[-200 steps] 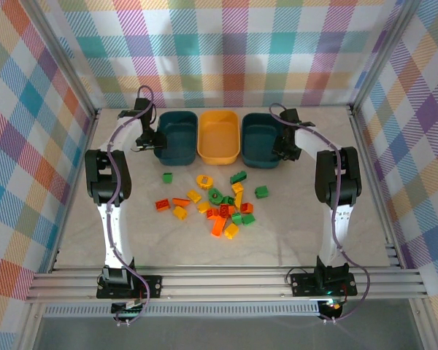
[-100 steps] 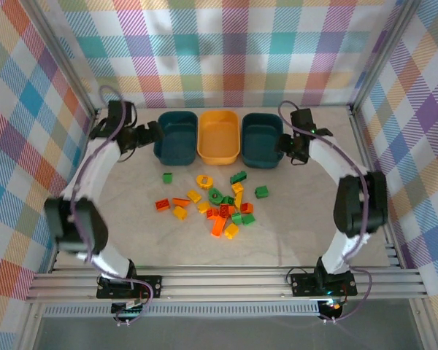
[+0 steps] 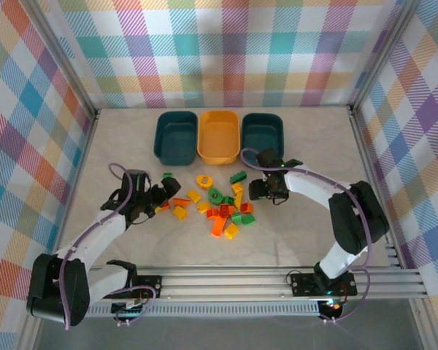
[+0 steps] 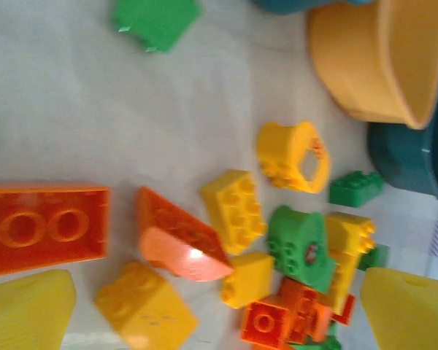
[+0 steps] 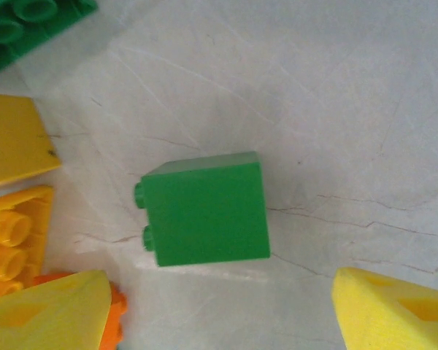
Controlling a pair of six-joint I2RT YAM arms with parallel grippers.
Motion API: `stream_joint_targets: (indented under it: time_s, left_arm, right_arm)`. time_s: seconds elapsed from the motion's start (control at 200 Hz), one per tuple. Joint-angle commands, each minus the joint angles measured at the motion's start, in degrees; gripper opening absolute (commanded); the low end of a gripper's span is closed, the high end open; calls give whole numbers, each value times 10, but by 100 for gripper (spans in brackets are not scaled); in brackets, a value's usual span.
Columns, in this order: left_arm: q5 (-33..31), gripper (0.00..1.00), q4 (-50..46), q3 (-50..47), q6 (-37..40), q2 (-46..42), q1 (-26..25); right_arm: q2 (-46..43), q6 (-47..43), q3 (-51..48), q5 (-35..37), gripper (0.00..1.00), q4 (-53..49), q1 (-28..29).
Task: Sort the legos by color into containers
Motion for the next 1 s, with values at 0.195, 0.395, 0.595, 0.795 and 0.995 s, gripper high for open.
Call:
stream_joint_targets:
  time_s: [0.195,0.395,0.595,0.795,0.995]
  left_arm:
    - [60,100,11,107,34,59,-14]
    - [68,100,17,113,37,75,-17]
    - [63,99,17,119,37,76,-24]
    - [14,97,-55,160,86,98,-76]
    - [-18,90,-154,232,134,174,-162]
  right_arm:
    - [89,-48,57,21,73,28,-2]
    - [116,-58,82,13,53,35,-2]
    - [39,-39,76,35,33,18,-1]
    - [-11,-44,152,49,33,32,-21]
    - [174,-64,359,31,33,-21,-74]
